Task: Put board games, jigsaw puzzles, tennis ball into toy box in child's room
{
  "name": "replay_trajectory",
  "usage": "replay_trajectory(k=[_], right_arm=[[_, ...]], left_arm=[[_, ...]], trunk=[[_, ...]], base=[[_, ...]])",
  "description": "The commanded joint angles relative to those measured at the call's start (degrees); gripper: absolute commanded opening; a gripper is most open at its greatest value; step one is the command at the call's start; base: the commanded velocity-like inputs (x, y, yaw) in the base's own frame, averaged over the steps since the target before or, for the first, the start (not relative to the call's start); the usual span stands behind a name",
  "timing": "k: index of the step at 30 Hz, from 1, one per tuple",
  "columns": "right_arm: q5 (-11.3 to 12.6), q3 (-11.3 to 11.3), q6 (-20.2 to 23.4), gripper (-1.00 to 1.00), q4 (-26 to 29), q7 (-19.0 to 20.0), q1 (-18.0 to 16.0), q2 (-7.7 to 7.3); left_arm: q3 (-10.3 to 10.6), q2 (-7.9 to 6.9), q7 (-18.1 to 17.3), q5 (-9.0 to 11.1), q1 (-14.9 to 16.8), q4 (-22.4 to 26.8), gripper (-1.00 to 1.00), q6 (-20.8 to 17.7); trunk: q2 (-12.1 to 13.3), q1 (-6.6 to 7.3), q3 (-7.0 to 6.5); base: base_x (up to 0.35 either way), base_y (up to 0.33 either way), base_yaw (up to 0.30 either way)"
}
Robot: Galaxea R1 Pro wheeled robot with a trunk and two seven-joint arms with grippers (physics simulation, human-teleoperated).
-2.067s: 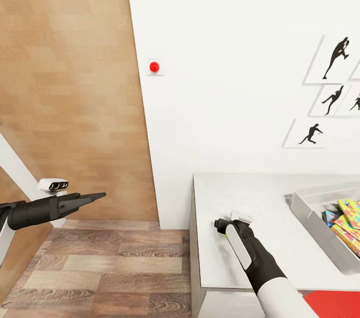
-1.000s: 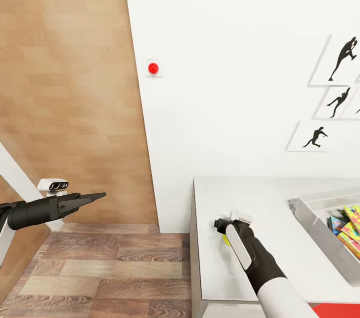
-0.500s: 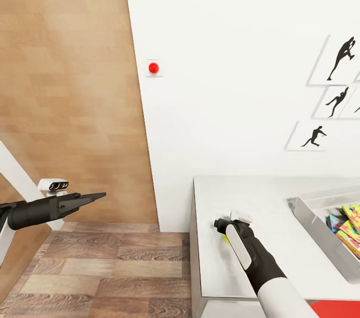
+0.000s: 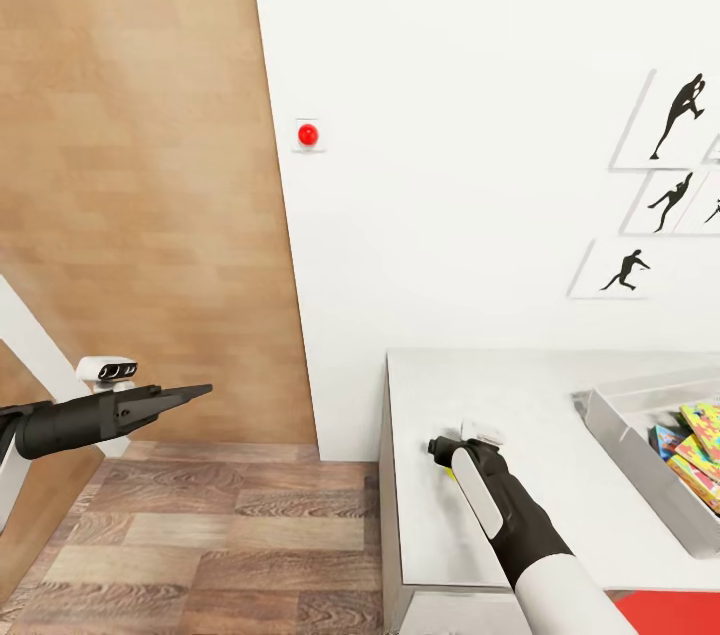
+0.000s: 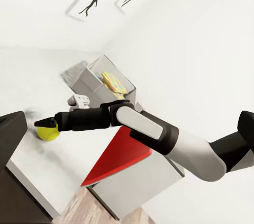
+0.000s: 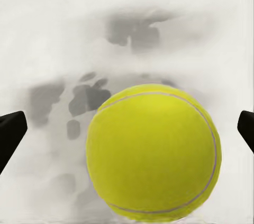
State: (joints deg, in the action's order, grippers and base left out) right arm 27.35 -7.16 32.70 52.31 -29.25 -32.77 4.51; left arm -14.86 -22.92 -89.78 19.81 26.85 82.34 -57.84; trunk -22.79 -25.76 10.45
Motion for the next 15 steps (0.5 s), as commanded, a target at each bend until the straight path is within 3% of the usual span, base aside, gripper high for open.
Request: replay_trajectory(k=[1, 15], right_arm=[[0.6, -0.14, 0.08, 1.0, 0.07, -0.58, -0.04, -0.03], [0.6, -0.21, 0.08, 1.0, 0.07, -0.54, -0.04, -0.03]], left_arm=[[0.01, -0.02, -0.22, -0.04, 0.04, 0.01, 1.0, -0.61], [0.01, -0.02, -0.22, -0.02, 0.04, 0.01, 1.0, -0.61]], trunk=[[-0.12, -0.02, 0.12], [-0.12, -0.02, 0.12]], base=[[-0.084, 0.0, 0.0], [-0.015, 0.0, 0.0]])
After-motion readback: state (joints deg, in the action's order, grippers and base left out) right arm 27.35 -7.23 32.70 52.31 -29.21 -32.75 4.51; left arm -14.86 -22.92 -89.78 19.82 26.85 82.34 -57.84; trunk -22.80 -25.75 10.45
